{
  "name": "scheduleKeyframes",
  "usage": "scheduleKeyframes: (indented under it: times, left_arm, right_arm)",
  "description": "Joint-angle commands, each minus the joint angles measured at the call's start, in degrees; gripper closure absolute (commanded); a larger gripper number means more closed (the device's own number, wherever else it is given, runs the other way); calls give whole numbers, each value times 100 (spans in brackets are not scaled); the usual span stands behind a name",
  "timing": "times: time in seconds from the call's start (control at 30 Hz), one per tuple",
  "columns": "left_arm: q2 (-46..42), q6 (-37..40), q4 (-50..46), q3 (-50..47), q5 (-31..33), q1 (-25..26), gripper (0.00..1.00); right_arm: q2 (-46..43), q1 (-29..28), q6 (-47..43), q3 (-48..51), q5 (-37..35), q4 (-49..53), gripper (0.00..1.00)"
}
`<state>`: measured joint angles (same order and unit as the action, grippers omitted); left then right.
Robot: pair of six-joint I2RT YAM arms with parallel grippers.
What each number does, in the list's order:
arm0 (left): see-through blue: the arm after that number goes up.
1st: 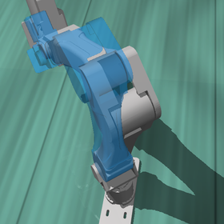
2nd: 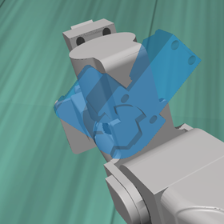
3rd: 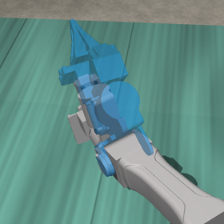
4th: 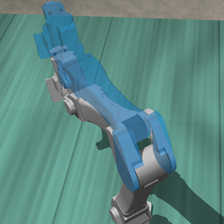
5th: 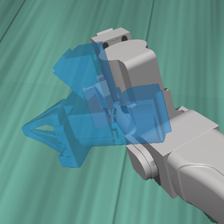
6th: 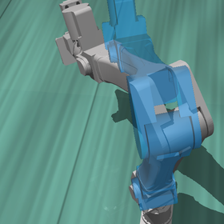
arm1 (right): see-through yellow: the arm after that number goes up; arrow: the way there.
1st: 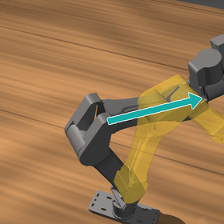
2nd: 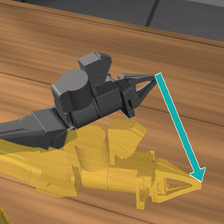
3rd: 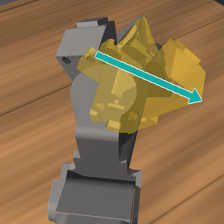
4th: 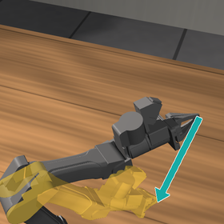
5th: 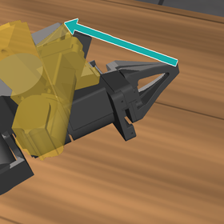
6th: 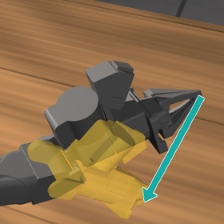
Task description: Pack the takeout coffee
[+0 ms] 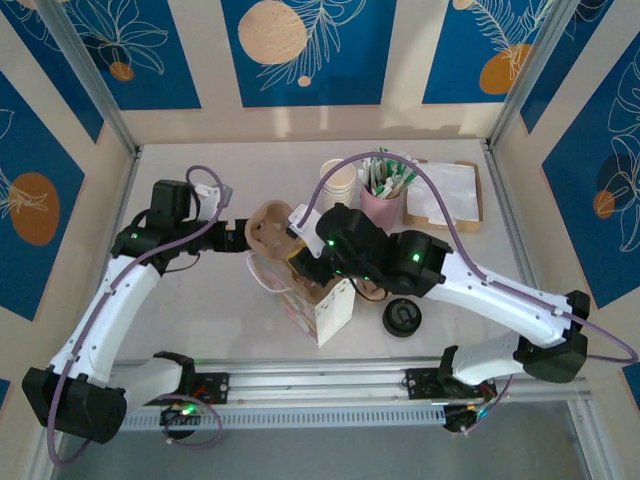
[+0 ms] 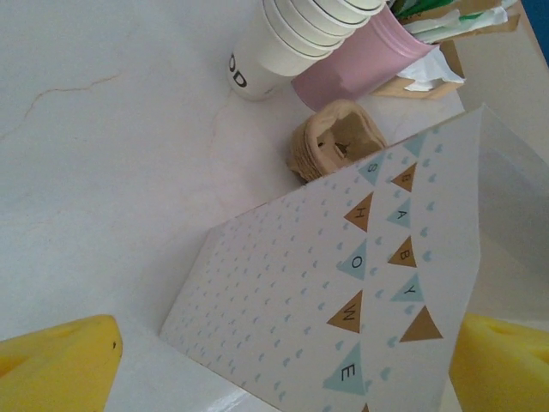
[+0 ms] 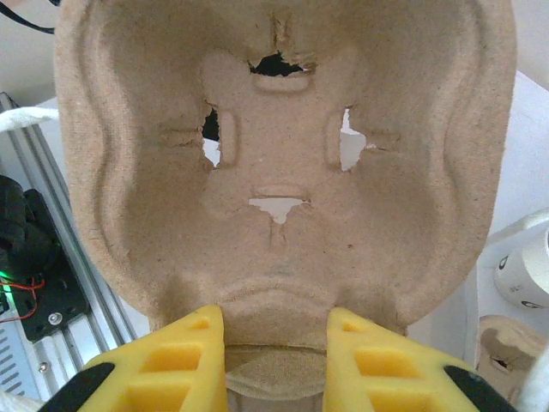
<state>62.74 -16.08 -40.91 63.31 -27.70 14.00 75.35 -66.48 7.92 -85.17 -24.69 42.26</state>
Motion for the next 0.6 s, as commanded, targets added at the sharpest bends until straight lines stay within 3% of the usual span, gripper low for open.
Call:
scheduleKeyframes:
  times: [0.0, 0.57]
  left_arm:
    - [-173, -231, 238, -116, 265, -18, 5]
    - [-585, -761, 595, -434, 460, -19, 6]
  right_arm:
    - [88, -50, -15, -293, -218, 275, 74]
    - [676, -57, 363, -783, -458, 1191, 74]
